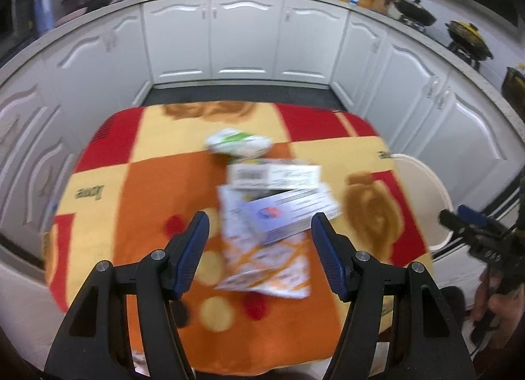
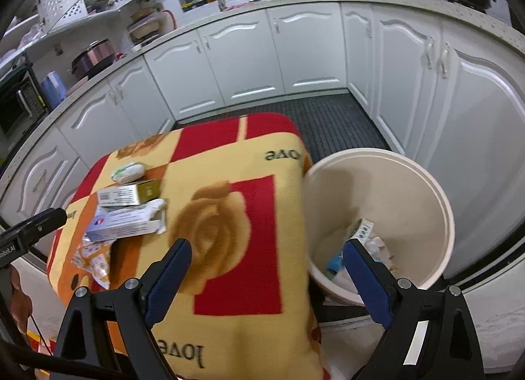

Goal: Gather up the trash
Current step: 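Move both open grippers back over the table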

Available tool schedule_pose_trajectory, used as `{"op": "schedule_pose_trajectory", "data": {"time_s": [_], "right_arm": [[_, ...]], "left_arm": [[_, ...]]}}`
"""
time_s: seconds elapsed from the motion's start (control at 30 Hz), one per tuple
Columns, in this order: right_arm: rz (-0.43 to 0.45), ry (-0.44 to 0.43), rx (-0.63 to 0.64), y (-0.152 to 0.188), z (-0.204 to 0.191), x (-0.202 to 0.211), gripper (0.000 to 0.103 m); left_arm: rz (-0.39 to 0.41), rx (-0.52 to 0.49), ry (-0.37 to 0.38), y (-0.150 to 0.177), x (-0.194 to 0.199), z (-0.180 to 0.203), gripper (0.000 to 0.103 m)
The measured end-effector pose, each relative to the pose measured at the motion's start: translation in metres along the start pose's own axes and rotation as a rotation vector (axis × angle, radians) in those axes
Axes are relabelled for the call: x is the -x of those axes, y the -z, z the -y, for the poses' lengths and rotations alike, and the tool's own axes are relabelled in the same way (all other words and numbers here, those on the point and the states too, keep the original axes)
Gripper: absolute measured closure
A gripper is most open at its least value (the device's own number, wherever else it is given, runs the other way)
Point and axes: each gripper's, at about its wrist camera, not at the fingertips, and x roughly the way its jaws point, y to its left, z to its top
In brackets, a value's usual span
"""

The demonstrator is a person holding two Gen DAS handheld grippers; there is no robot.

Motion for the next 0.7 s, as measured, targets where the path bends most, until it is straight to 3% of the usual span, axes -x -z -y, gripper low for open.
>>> {"op": "schedule_pose_trajectory", "data": {"time_s": [0.13, 0.3, 0.4, 0.7], "right_arm": [[-0.009, -0.026, 0.032, 0.0, -0.018, -0.005, 0.011], [-0.043, -0.072, 0.067, 0.001, -0.044, -0.017, 0.011], [-0.064, -0.09, 0.087, 0.003, -0.059, -0.026, 0.011], [-0.106, -0.096, 0.138, 0.011, -0.081, -0.038, 0.011]], "left_arm": [[-0.031, 0.039, -0.033, 0.013, 0.0, -0.037, 0.04], [-0.075, 0.089, -0.009, 0.027, -0.004, -0.064, 0.04], [-0.102, 0.095, 0.002, 0.031, -0.01, -0.066, 0.04], [-0.157, 0.111, 0.128, 0.031, -0.035, -0.041, 0.039]]}}
